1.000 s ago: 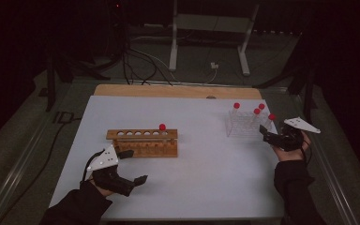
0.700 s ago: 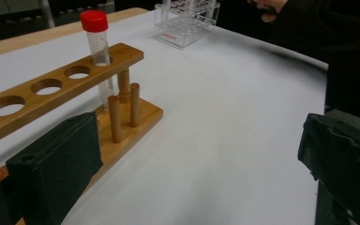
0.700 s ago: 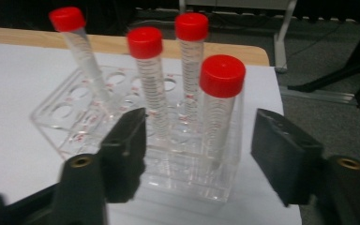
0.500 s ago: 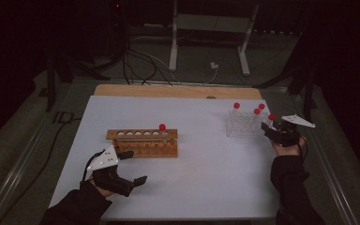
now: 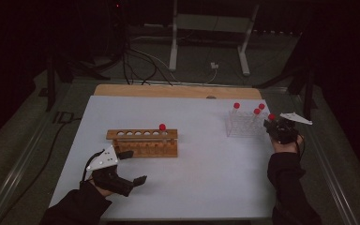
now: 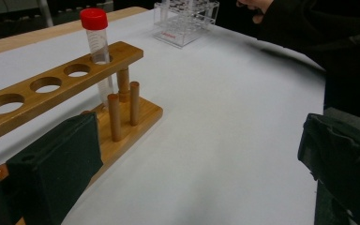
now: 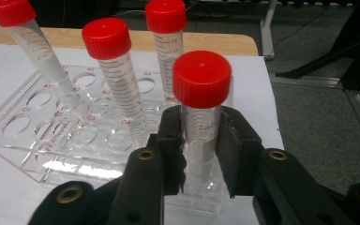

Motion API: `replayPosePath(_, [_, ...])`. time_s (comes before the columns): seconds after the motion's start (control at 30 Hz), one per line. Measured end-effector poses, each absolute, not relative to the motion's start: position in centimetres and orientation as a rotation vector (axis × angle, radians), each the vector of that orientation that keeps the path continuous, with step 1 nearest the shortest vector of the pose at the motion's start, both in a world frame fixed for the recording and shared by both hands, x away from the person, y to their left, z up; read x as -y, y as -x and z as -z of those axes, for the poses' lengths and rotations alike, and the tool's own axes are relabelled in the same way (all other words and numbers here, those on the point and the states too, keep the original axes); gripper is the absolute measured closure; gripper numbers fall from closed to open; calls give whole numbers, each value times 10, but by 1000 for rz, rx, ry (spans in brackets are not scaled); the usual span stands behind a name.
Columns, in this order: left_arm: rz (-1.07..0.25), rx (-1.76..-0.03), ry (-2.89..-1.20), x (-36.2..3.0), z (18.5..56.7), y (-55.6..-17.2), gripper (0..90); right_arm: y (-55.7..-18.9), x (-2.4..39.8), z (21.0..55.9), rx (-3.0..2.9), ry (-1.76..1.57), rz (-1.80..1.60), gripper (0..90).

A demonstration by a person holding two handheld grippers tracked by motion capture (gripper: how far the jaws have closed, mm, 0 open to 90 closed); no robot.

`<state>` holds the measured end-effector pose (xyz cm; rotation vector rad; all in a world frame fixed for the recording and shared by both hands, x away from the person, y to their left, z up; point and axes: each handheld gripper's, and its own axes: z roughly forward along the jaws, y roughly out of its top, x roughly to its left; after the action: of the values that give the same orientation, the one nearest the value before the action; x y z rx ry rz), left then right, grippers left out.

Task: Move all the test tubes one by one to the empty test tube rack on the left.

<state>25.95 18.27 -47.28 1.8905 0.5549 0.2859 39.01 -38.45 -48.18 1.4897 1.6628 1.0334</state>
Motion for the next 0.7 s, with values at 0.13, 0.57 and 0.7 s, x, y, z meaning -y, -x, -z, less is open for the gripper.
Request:
replayPosePath(0.13, [-286, -559, -1892, -182, 473, -260, 5, -391, 384, 481, -1655, -1489, -1011, 747])
replayPosePath(0.57, [-282, -558, -1900, -183, 474, -261, 5, -385, 383, 466, -1646, -1434, -1010, 752])
replayPosePath(0.7, [-286, -555, -1900, -182, 474, -261, 5, -383, 383, 459, -1645, -1418, -1016, 752])
